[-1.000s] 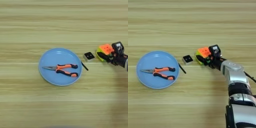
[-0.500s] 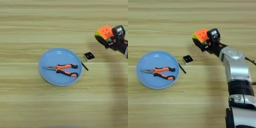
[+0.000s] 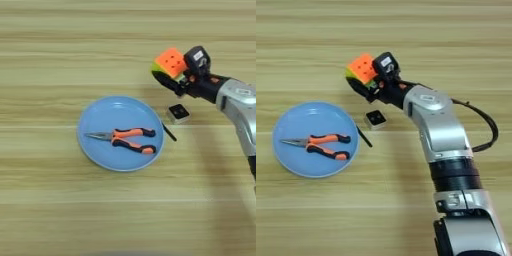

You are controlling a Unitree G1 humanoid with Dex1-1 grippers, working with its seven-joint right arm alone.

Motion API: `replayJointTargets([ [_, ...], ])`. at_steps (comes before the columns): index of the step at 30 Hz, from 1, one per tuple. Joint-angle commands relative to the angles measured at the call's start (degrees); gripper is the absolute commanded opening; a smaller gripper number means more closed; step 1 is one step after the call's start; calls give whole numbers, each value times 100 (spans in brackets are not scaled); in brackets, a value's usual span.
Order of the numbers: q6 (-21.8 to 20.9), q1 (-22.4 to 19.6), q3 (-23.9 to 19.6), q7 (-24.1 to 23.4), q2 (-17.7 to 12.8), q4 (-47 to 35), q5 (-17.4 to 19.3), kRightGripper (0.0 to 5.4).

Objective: Move the objects on the table

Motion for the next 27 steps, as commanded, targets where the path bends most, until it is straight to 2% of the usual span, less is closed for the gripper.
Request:
replayJointTargets([
  [1, -127, -584, 196, -58, 117, -18, -100, 334],
  [9, -109, -517, 629, 17, 494, 124, -196, 334],
  [19, -195, -248, 990, 58, 763, 399, -397, 334],
  [27, -402, -266, 1125, 33, 935, 934, -575, 334],
])
